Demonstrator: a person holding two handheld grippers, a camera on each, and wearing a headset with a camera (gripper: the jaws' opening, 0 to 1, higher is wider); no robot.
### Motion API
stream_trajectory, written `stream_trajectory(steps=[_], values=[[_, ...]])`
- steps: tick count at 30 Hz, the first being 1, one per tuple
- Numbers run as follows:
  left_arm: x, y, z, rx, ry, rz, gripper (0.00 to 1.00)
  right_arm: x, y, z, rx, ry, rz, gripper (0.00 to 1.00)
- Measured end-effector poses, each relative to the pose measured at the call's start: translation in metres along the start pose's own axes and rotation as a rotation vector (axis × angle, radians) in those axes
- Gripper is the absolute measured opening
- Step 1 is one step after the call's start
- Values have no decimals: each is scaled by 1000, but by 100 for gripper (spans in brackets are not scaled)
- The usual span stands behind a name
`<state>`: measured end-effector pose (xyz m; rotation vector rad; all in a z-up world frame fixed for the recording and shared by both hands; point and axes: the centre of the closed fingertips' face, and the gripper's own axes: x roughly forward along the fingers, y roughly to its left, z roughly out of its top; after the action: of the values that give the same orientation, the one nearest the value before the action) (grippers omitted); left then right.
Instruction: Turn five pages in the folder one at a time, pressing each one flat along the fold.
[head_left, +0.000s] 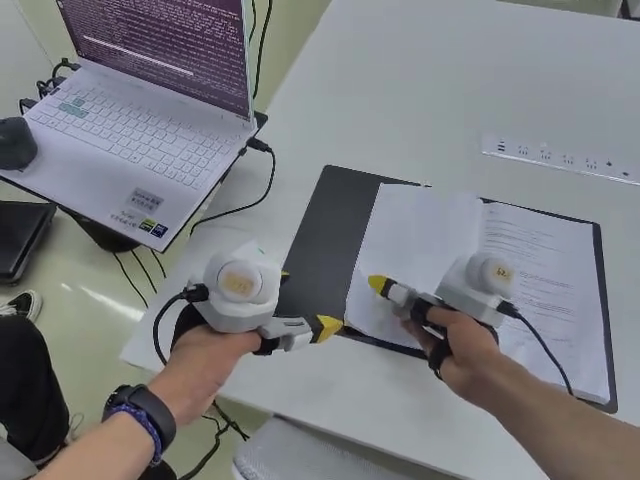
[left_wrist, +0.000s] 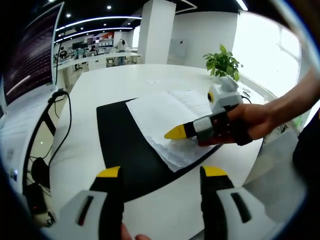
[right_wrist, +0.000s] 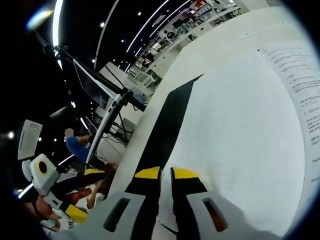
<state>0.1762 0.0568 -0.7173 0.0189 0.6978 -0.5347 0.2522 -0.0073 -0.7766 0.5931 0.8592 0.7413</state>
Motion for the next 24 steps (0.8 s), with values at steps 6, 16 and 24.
stream_trajectory(steps=[6,16,24], values=[[-1,-1,-2,-5,3,1,61,-2,3,-11,-46,33,15,26],[5,-2,-10,-30,19,10,59,-16,20,-14,-39,13,83,41],[14,-6,-2,-25,14,4,54,-41,22,-6,-112,4,99,41]])
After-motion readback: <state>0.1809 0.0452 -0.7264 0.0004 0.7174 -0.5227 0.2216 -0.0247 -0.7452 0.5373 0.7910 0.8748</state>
